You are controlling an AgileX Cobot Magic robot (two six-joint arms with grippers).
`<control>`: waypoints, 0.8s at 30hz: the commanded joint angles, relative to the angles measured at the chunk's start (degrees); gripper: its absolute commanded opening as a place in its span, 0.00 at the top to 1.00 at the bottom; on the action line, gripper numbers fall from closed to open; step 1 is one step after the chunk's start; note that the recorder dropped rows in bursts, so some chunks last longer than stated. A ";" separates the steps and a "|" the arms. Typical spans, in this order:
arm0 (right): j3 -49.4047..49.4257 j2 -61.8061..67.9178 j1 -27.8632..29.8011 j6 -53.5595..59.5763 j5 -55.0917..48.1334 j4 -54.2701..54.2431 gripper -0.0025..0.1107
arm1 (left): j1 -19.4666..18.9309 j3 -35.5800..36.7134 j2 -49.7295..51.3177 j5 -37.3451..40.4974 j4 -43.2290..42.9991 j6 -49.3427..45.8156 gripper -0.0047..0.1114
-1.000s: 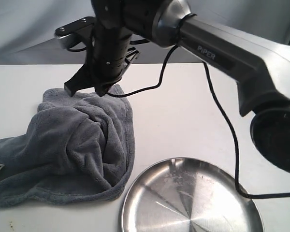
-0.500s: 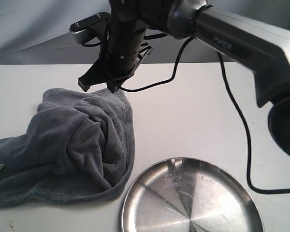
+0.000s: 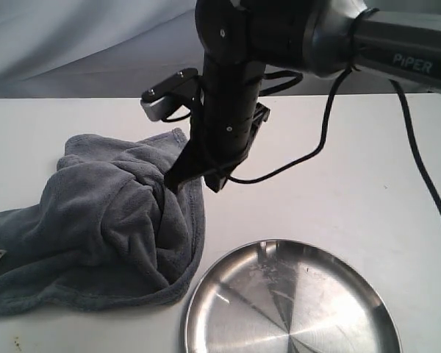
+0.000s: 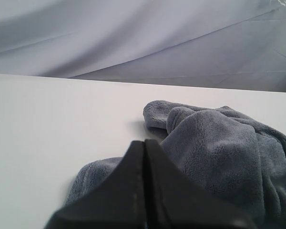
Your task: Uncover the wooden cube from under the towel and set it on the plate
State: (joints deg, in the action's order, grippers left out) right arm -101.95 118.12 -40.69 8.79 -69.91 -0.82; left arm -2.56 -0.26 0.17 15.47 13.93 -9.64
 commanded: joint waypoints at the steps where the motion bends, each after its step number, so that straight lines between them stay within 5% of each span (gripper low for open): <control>1: 4.25 -0.73 0.10 1.56 -0.05 -2.10 0.98 | 0.45 0.26 -0.17 -0.54 0.26 0.59 0.96; 10: 5.57 -0.73 -1.13 8.11 -0.05 -17.27 0.98 | 0.45 0.26 -0.17 -0.54 0.26 0.59 0.96; 24: 5.57 -0.73 -7.80 3.09 21.56 -11.82 0.98 | 0.45 0.26 -0.17 -0.54 0.26 0.59 0.96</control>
State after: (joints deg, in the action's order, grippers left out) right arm -96.41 117.99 -48.48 14.36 -52.41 -13.44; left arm -2.56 -0.26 0.17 15.47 13.93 -9.64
